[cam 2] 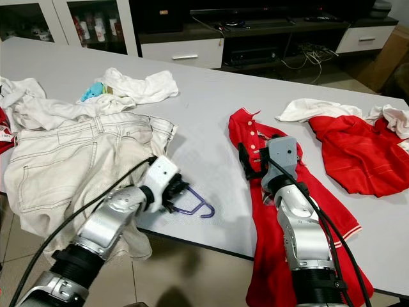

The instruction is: Hang hanger

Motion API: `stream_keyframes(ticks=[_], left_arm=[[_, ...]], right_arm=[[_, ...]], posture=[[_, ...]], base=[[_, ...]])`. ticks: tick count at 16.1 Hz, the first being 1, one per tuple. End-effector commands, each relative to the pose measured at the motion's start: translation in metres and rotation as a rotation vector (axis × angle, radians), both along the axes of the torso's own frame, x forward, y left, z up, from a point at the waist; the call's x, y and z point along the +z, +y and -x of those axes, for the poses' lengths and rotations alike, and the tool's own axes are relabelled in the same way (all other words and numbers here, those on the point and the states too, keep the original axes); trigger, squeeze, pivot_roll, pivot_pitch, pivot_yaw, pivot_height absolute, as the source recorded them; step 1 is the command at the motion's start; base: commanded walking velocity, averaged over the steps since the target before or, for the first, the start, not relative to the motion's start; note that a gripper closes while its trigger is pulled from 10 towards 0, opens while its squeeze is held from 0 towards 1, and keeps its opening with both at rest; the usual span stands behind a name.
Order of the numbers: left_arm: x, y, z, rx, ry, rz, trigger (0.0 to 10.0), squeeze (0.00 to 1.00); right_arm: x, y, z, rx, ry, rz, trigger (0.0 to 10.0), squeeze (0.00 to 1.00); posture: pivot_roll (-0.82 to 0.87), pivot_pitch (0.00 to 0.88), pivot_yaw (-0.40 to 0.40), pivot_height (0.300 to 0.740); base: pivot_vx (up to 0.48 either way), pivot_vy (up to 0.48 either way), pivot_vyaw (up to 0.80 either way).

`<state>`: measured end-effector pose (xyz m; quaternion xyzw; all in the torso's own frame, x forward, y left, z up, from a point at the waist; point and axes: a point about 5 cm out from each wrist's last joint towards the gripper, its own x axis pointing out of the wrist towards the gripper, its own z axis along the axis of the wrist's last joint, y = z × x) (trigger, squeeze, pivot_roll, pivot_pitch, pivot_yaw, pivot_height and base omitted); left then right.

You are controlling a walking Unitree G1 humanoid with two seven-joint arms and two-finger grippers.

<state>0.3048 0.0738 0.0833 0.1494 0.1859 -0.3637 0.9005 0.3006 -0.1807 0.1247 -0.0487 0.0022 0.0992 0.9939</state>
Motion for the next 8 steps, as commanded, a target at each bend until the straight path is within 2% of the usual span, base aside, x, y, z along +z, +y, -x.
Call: stream_keyframes(ticks=[1,3,6,8], left_arm=[[-0.002,-0.008,0.005,-0.04,0.026,0.005,10.0,0.0],[-0.006,-0.01,0.009,-0.06,0.048,0.007,10.0,0.0],[-0.009,-0.012,0.012,-0.072,0.067,0.015,10.0,0.0],[-0.012,-0.017,0.019,-0.13,0.097,0.025,10.0,0.0]], right_arm=[[0.0,-0.002,0.001,0.009,0.015,-0.002,10.0,0.0],[0.0,-0.002,0.001,0.036,0.022,0.009,10.0,0.0],[0.003,0.005,0.007,0.197,0.034,0.068,10.0,0.0],[0.007,0.0,0.008,0.21,0.028,0.086,10.0,0.0]], posture=[[-0.07,0.0,-0.01,0.74],[-0.07,0.0,-0.01,0.74],[-0.08,0.0,-0.004,0.74],[-0.08,0.0,-0.004,0.74]], base=[[0.0,0.0,0.0],[0.0,0.0,0.0],[0.0,0.0,0.0],[0.0,0.0,0.0]])
